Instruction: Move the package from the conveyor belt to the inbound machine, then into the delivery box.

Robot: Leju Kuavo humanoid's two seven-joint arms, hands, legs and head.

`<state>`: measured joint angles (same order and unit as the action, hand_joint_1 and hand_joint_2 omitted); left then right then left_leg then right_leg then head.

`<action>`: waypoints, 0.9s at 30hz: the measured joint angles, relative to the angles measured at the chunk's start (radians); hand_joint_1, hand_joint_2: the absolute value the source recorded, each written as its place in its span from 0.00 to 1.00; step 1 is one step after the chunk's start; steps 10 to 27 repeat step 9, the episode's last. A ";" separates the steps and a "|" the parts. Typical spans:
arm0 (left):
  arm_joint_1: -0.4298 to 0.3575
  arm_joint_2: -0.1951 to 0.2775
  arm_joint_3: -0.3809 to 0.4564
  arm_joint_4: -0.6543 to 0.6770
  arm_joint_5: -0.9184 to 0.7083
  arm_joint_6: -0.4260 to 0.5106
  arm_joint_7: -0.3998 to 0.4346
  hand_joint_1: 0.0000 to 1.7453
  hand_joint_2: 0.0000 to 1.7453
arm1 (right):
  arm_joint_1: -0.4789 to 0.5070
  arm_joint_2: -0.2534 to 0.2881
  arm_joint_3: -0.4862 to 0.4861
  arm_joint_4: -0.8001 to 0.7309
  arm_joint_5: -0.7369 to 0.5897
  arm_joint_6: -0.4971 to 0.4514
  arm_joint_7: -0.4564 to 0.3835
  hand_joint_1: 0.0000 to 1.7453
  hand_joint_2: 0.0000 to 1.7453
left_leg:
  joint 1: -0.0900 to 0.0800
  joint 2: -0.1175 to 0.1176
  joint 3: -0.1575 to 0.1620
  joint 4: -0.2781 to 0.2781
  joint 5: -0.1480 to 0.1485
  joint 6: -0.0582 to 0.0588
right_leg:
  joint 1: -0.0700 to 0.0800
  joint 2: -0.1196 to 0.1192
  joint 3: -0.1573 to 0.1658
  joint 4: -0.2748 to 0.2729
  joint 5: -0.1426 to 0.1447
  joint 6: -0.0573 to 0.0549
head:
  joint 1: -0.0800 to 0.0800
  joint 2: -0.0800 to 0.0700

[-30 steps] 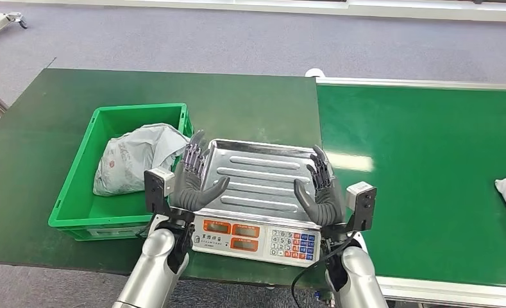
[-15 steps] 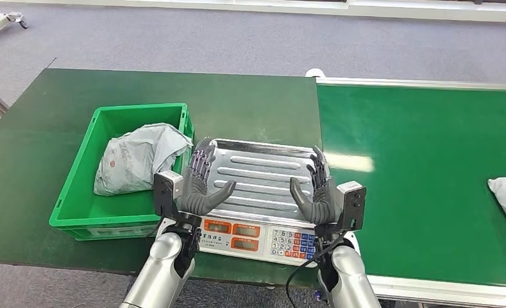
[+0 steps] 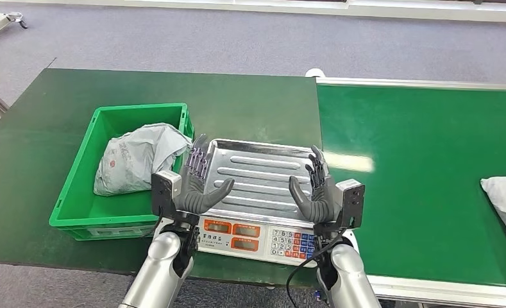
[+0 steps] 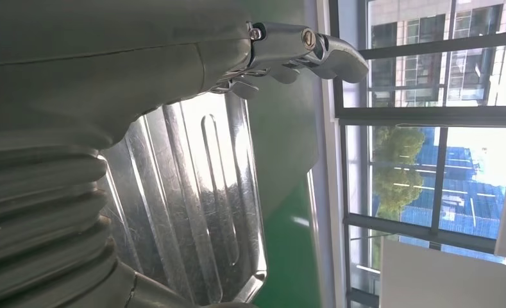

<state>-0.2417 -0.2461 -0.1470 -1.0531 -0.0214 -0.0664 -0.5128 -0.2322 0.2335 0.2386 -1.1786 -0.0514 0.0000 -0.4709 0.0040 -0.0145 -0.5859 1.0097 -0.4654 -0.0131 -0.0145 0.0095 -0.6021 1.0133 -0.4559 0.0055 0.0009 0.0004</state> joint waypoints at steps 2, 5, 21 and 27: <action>0.001 0.000 -0.001 -0.004 0.000 -0.003 0.002 0.00 1.00 | -0.001 0.000 0.007 0.002 0.005 0.002 0.000 0.00 0.00 | 0.000 0.000 0.000 0.000 0.000 0.000 | 0.000 0.000 0.000 0.000 0.000 0.000 | 0.000 0.000; 0.004 0.000 -0.004 -0.011 0.000 -0.008 0.006 0.00 1.00 | -0.001 0.000 0.018 0.002 0.011 0.003 0.000 0.00 0.00 | 0.000 0.000 0.000 0.000 0.000 0.000 | 0.000 0.000 0.000 0.000 0.000 0.000 | 0.000 0.000; 0.008 -0.001 -0.011 -0.020 0.000 -0.015 0.013 0.00 1.00 | -0.001 0.000 0.033 0.002 0.021 0.002 0.002 0.00 1.00 | 0.000 0.000 0.000 0.000 0.000 0.000 | 0.000 0.000 0.000 0.000 0.000 0.000 | 0.000 0.000; 0.008 -0.001 -0.011 -0.020 0.000 -0.015 0.013 0.00 1.00 | -0.001 0.000 0.033 0.002 0.021 0.002 0.002 0.00 1.00 | 0.000 0.000 0.000 0.000 0.000 0.000 | 0.000 0.000 0.000 0.000 0.000 0.000 | 0.000 0.000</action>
